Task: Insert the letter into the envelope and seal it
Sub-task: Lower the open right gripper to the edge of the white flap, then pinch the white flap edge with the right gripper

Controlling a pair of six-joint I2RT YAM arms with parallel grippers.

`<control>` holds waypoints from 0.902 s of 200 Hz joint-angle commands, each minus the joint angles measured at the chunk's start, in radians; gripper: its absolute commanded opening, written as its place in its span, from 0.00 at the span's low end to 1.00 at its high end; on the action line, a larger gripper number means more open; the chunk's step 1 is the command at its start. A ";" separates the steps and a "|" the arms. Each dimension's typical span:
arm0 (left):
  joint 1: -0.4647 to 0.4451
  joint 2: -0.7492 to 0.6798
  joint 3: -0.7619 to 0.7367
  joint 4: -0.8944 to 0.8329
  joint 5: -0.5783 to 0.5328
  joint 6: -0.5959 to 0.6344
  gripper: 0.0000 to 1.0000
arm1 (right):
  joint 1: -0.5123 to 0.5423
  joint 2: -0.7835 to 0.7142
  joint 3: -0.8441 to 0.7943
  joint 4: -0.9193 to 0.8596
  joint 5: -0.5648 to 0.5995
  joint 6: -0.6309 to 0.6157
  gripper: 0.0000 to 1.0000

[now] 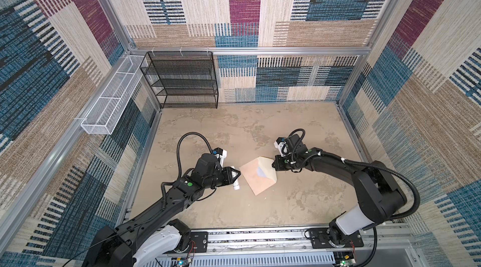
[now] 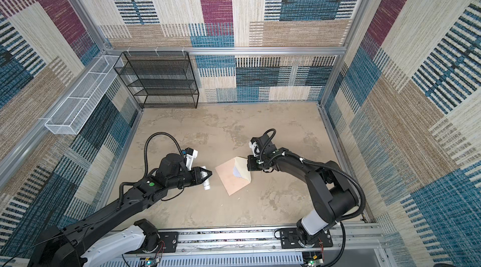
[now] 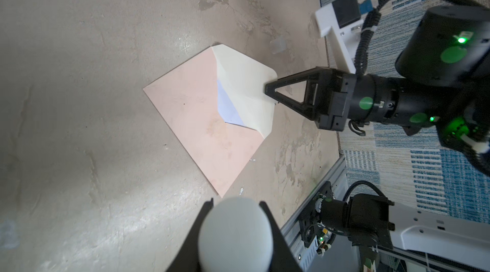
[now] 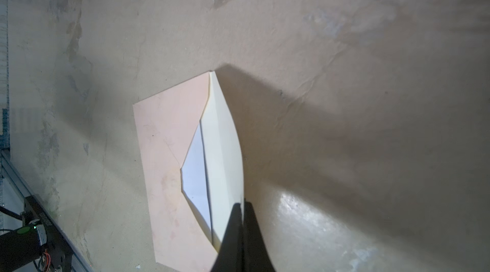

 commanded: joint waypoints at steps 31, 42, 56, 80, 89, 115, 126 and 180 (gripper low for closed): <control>0.004 0.161 0.044 0.148 0.046 0.009 0.18 | 0.013 -0.222 -0.201 0.096 0.160 0.255 0.05; 0.004 0.206 0.056 0.181 0.061 0.002 0.18 | 0.018 -0.262 -0.230 0.095 0.177 0.277 0.05; 0.004 0.264 0.074 0.215 0.083 -0.006 0.18 | 0.029 -0.311 -0.253 0.079 0.205 0.299 0.09; 0.003 0.358 0.100 0.269 0.114 -0.022 0.16 | 0.044 -0.366 -0.276 0.049 0.218 0.313 0.14; 0.001 0.389 0.108 0.285 0.129 -0.028 0.16 | 0.046 -0.374 -0.280 0.037 0.217 0.308 0.20; -0.002 0.453 0.128 0.316 0.161 -0.041 0.14 | 0.049 -0.391 -0.275 0.003 0.201 0.284 0.37; -0.004 0.469 0.135 0.317 0.170 -0.042 0.14 | 0.049 -0.399 -0.257 -0.029 0.218 0.266 0.41; -0.008 0.512 0.157 0.323 0.188 -0.045 0.13 | 0.024 -0.413 -0.112 -0.195 0.323 0.174 0.52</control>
